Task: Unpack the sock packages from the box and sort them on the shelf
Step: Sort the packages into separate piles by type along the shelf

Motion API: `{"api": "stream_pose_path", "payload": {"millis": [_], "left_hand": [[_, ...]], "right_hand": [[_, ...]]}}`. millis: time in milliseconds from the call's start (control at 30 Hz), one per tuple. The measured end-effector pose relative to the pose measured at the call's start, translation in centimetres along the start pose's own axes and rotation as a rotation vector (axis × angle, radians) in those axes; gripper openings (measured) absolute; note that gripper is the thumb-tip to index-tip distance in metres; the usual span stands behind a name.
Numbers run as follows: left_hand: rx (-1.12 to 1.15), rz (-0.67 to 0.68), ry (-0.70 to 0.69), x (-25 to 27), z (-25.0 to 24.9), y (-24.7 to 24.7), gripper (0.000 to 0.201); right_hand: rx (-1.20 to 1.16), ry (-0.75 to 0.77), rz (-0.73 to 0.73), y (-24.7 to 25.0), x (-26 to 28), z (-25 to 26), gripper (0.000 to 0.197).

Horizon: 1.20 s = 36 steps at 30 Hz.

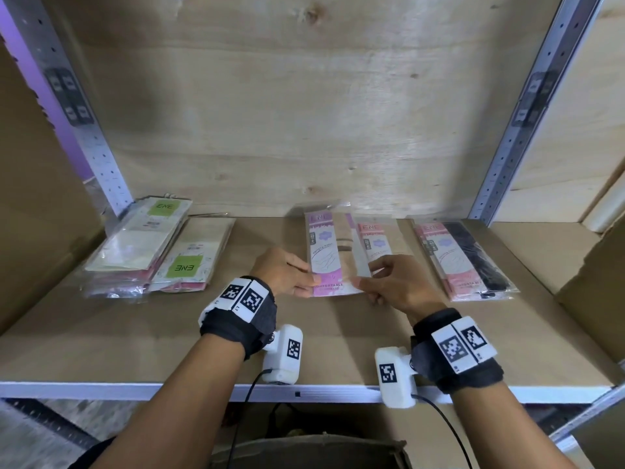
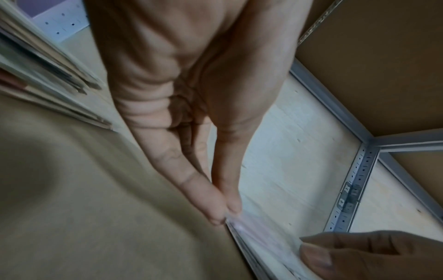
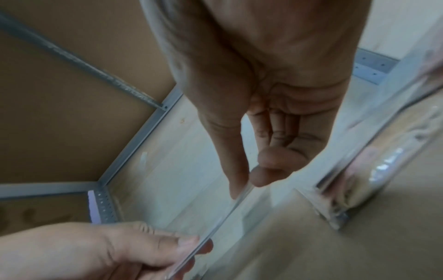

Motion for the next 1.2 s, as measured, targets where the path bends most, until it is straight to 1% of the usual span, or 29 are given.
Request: {"api": "stream_pose_path", "payload": {"millis": [133, 267, 333, 400, 467, 500, 600, 667, 733, 800, 900, 1200], "left_hand": [[-0.053, -0.089, -0.028, -0.3, -0.4, 0.7, 0.032], [-0.080, -0.119, -0.030, -0.6, -0.5, 1.1, 0.034], [-0.103, -0.126, -0.014, -0.7, -0.5, 1.5, 0.035], [-0.154, -0.133, 0.026, -0.7, -0.3, 1.8, 0.031], [-0.209, -0.125, 0.088, -0.5, 0.0, 1.9, 0.022], [-0.216, -0.115, 0.123, -0.4, 0.2, 1.9, 0.023], [-0.185, -0.095, 0.193, -0.3, 0.4, 1.9, 0.039], [-0.189, -0.101, 0.195, -0.4, 0.4, 1.9, 0.046], [-0.190, -0.108, 0.191, -0.6, 0.4, 1.8, 0.049], [-0.188, -0.094, 0.197, -0.6, 0.4, 1.6, 0.048], [-0.177, -0.065, 0.191, -0.7, 0.3, 1.2, 0.046], [-0.186, -0.042, 0.149, -1.1, 0.2, 0.6, 0.046]], "right_hand": [[0.035, 0.038, -0.065, -0.8, -0.5, 1.1, 0.035], [0.069, 0.039, -0.084, -1.3, -0.7, 1.4, 0.040], [0.102, 0.030, -0.060, -1.4, -0.8, 1.5, 0.042], [0.163, 0.010, 0.004, -1.7, -0.8, 1.4, 0.045], [0.242, -0.019, 0.069, -2.0, -0.7, 1.4, 0.047], [0.264, -0.034, 0.091, -2.1, -0.7, 1.3, 0.045], [0.317, -0.030, 0.113, -2.2, -0.6, 1.4, 0.035], [0.398, 0.010, 0.113, -2.3, -0.6, 1.7, 0.033], [0.419, 0.016, 0.129, -2.6, -0.5, 1.9, 0.039], [0.413, 0.007, 0.153, -2.9, -0.5, 1.9, 0.042], [0.377, -0.002, 0.169, -3.1, -0.6, 1.8, 0.041], [0.358, -0.013, 0.147, -2.7, -0.3, 1.8, 0.035]]}}
Point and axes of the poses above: each hand's wrist, its own x-axis away from the middle knuckle, its own y-axis out of the back of the hand, z = x × y, the point moved 2 cm from there along -x, towards the middle knuckle, and after that the axes turned 4 degrees about z, right-handed, at the moved point
